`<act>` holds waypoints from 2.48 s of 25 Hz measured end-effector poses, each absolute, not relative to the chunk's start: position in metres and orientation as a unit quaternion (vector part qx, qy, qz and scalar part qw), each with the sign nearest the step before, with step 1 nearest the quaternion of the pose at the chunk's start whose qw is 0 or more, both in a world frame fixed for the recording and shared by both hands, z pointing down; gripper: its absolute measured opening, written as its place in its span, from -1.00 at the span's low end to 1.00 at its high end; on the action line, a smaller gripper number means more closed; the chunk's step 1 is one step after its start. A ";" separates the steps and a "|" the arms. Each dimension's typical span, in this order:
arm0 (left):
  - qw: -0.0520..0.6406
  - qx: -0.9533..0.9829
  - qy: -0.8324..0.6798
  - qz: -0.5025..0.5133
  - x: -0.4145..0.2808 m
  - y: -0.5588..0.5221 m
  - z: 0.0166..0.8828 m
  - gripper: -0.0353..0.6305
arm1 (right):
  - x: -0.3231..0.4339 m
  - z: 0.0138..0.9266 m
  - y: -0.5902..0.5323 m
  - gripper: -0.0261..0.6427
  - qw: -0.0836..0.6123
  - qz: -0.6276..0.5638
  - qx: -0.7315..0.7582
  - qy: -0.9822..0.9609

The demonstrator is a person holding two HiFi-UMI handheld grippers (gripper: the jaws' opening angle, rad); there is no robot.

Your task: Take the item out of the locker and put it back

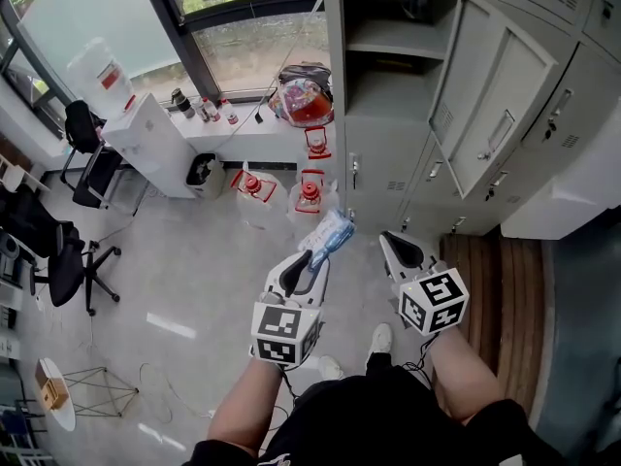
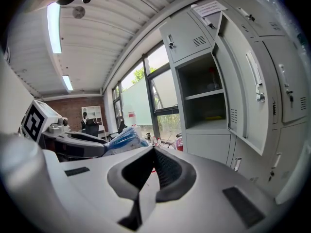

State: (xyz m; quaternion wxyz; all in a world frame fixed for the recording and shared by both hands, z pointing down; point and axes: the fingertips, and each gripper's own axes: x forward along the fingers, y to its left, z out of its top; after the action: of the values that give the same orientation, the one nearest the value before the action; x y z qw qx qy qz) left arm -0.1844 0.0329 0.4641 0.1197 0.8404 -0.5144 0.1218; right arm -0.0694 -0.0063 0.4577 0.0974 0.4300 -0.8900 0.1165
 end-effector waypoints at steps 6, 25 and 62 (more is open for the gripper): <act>0.115 0.842 -0.512 0.125 -0.188 0.045 0.464 -0.54 | -0.074 0.456 0.007 -0.77 0.096 0.115 0.432 -0.890; 0.097 0.839 -0.519 0.132 -0.154 0.027 0.450 -0.55 | -0.034 0.440 -0.011 -0.77 0.074 0.107 0.434 -0.891; -0.002 0.860 -0.488 0.153 -0.035 -0.166 0.399 -0.55 | 0.043 0.418 -0.113 -0.77 0.055 0.076 0.430 -0.898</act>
State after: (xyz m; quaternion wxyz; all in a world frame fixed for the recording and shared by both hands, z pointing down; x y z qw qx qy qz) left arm -0.0353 -0.1658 0.3995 -0.0022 0.8596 -0.4875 0.1531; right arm 0.0428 -0.1129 0.4182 0.0554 0.4303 -0.8978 0.0756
